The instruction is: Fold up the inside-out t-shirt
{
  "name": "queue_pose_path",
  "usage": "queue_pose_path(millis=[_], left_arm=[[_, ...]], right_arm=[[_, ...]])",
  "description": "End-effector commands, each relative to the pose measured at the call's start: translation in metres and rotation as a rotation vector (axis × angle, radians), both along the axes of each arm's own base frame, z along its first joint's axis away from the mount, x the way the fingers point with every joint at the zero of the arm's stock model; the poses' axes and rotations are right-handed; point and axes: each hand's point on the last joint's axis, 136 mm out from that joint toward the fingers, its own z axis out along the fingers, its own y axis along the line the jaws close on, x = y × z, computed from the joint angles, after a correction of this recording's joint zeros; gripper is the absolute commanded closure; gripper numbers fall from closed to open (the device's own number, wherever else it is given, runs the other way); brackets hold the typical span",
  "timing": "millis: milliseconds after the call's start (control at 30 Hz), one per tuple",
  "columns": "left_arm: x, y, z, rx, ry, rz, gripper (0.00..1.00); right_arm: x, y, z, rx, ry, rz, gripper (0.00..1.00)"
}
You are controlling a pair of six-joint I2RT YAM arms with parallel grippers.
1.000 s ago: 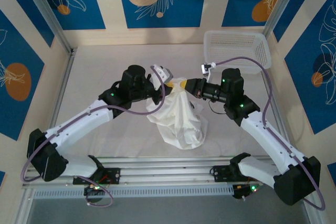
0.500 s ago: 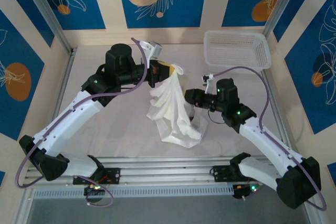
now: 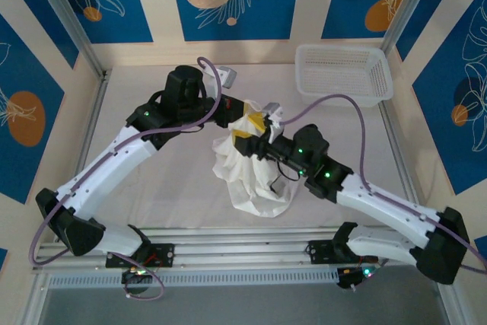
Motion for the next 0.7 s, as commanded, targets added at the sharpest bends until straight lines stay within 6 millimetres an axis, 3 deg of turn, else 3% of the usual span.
queue_pose_path(millis=[0,33,100,300,467,533,600,667], left_arm=[[-0.005,0.004,0.021,-0.046,-0.031,-0.007,1.0],[-0.005,0.007,0.022,-0.035,-0.044,0.004,1.0],[-0.003,0.016,0.022,-0.002,-0.076,0.038,1.0],[0.003,0.04,0.023,0.073,-0.156,0.1,1.0],[-0.004,0.037,0.025,0.055,-0.163,0.032,1.0],[-0.009,0.034,0.024,0.052,-0.172,-0.012,0.9],[-0.012,0.036,0.02,0.069,-0.2,-0.028,0.66],[-0.01,0.043,0.015,0.061,-0.21,-0.019,0.54]], right_arm=[[0.025,-0.009,0.019,-0.012,-0.09,-0.123,0.6],[0.024,-0.006,0.018,-0.005,-0.085,-0.095,0.77],[0.021,-0.005,0.014,0.016,-0.059,-0.047,1.0],[-0.008,-0.01,-0.002,0.073,0.062,0.166,1.0],[-0.014,-0.022,-0.01,0.091,0.119,0.19,1.0],[-0.017,-0.026,-0.007,0.111,0.114,0.208,1.0],[-0.016,-0.035,-0.005,0.146,0.124,0.211,1.0],[-0.015,-0.043,-0.006,0.172,0.153,0.227,1.0]])
